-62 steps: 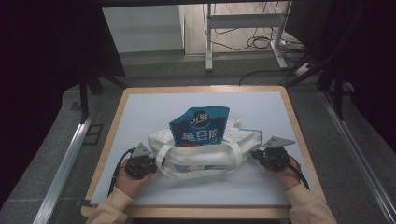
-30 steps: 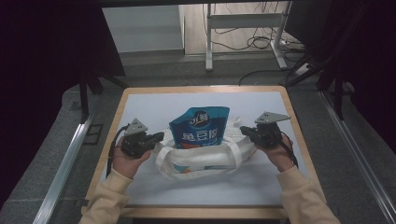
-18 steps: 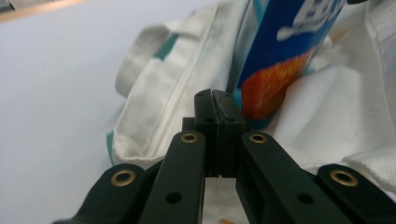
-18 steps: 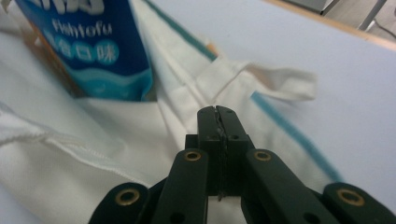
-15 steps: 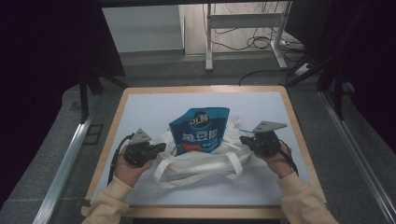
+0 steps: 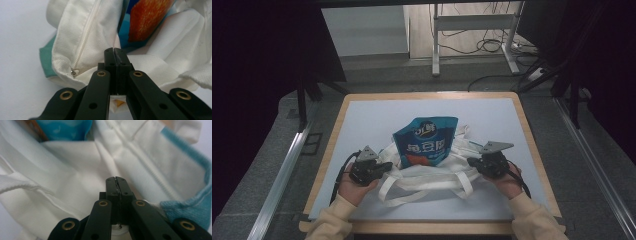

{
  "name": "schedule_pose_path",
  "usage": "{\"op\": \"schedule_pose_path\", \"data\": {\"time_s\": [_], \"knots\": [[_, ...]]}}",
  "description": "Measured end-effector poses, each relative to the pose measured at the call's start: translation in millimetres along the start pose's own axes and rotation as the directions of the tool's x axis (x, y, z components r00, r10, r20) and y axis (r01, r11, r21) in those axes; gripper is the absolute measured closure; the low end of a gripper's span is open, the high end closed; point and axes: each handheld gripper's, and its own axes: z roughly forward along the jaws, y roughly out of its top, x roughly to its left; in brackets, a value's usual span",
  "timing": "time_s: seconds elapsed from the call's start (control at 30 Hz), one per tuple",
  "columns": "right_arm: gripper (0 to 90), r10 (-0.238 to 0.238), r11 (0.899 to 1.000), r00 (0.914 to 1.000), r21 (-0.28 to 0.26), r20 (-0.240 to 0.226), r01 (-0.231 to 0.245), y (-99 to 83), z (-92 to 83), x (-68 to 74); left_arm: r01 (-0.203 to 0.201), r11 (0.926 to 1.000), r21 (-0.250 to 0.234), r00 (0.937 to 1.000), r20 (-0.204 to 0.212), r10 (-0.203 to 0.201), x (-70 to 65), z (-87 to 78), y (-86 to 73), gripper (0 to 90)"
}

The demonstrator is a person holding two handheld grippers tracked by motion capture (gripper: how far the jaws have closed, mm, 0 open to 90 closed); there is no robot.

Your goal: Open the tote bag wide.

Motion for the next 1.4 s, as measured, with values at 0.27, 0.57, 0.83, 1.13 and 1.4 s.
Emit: {"op": "schedule_pose_path", "data": {"time_s": [0.27, 0.57, 0.83, 1.13, 1.4], "knots": [[88.9, -0.006, 0.999, 0.9998, 0.039, -0.017, 0.007, -17.0, 6.5, 6.0, -0.004, 0.9999, 0.016, 1.0, 0.0, 0.004, -3.4, 6.9, -5.0, 89.8], [88.8, -0.004, 0.999, 0.9998, 0.038, -0.021, 0.005, -19.7, 9.4, 5.3, 0.001, 0.9999, 0.014, 1.0, 0.002, -0.001, -1.9, 6.6, -3.8, 89.7], [88.8, -0.01, 0.999, 0.9997, -0.036, -0.02, 0.01, -2.9, -1.4, 8.3, -0.014, 0.9992, -0.038, 0.9999, -0.003, 0.014, -3.6, -4.4, 16.4, 89.4], [88.8, -0.084, 0.996, 0.9948, -0.032, -0.057, 0.083, 19.4, 14.7, 29.2, -0.018, 0.9998, 0.007, 0.9998, -0.01, 0.018, -5.1, 8.0, 28.5, 89.6], [88.9, -0.106, 0.994, 0.9901, 0.022, -0.092, 0.108, 12.6, 20.5, 35.1, -0.01, 0.9971, 0.075, 0.9992, -0.038, 0.013, 3.7, 27.7, 32.7, 89.6]]}}
